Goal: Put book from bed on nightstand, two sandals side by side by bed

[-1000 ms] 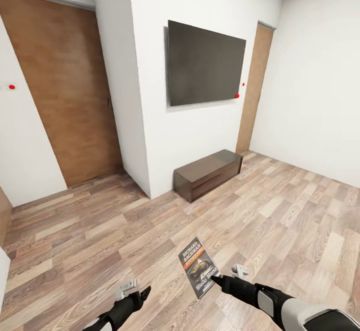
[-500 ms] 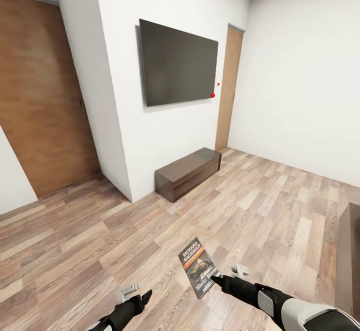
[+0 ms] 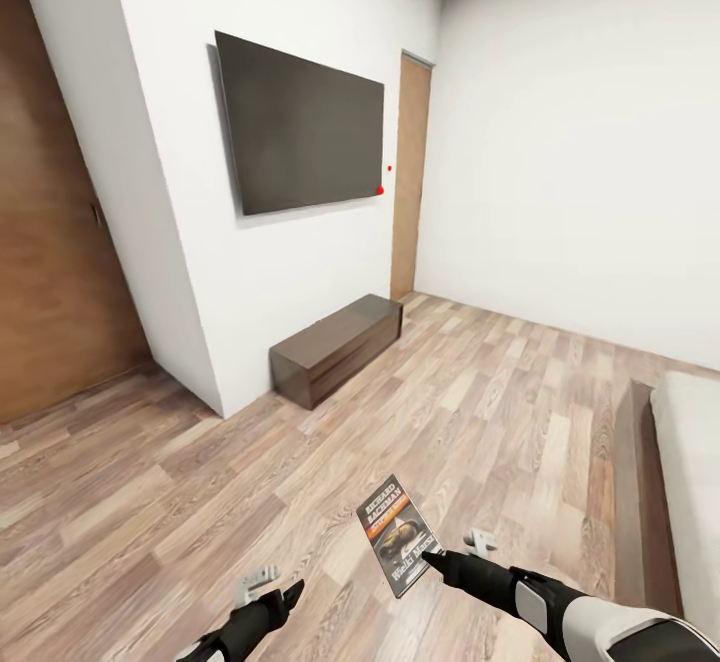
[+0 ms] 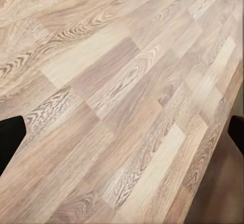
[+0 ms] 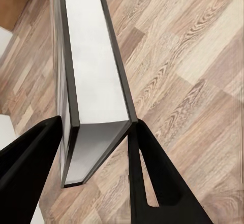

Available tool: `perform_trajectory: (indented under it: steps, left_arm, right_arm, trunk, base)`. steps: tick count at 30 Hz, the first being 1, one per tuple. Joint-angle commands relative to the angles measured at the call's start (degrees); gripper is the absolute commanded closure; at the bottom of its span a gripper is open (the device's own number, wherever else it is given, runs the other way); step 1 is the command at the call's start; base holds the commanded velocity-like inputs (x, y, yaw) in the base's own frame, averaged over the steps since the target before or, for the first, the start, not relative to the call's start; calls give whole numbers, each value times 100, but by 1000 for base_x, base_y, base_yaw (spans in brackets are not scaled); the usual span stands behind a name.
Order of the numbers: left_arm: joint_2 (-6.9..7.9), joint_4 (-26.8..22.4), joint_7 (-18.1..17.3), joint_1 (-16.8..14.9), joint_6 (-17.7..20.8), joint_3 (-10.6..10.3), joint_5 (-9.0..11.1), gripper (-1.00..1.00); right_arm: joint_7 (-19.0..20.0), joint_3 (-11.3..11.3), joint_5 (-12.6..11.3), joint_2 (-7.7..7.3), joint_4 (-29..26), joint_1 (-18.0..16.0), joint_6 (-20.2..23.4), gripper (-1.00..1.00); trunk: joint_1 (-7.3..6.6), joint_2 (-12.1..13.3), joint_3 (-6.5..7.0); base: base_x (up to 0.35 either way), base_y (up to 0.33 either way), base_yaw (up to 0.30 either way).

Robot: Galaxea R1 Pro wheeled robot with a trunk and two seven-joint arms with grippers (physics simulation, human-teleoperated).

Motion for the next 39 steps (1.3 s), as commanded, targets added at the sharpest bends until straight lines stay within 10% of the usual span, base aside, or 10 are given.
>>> perform_trajectory:
  steps: [1, 39]
  left_arm:
    - [0, 0, -12, -3, -21, 44, -52, -100]
    - [0, 0, -12, -3, -21, 44, -52, -100]
  right_arm:
    - [32, 16, -69, 3, 16, -11, 3, 100]
    - [32, 16, -69, 3, 16, -11, 1, 100]
  trunk:
    - [3, -5, -8]
    - [3, -5, -8]
  base:
    - [246, 0, -227]
    - [157, 0, -140]
